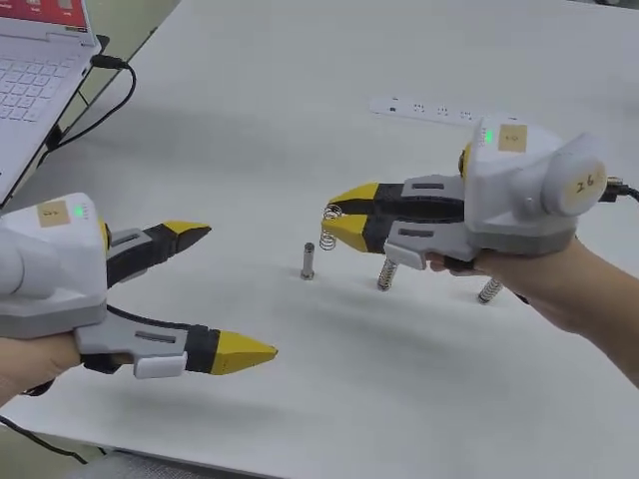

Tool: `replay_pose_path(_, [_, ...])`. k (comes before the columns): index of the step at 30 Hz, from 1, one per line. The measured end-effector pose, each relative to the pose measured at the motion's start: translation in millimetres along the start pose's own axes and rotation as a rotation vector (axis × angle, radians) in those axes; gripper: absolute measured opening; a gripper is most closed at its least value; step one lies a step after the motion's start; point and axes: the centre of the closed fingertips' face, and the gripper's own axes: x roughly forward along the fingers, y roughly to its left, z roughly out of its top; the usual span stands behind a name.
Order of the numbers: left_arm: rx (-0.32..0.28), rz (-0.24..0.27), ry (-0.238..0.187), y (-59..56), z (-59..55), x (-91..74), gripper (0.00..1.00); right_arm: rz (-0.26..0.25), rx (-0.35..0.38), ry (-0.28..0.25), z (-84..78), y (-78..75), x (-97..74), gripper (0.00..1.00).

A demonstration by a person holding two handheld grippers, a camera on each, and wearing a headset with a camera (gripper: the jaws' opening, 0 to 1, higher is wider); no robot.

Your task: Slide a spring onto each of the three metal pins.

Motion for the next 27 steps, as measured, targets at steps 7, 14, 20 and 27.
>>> replay_pose_path(7, [-0.004, 0.007, -0.001, 0.9, -2.2, -4.9, 0.98, -0.015, 0.008, -0.001, 1.8, -9.4, 9.0, 0.08])
replay_pose_path(14, [-0.006, 0.017, -0.005, 3.6, -2.5, -8.2, 0.98, -0.011, 0.018, 0.013, -3.3, -11.8, 18.9, 0.08])
replay_pose_path(20, [-0.008, 0.026, -0.004, 6.9, -3.9, -11.5, 0.98, -0.01, 0.029, 0.041, -14.2, -14.9, 23.5, 0.08])
replay_pose_path(27, [-0.014, 0.027, -0.002, 7.2, -7.1, -11.4, 0.98, -0.007, 0.045, 0.051, -20.8, -17.0, 26.8, 0.08])
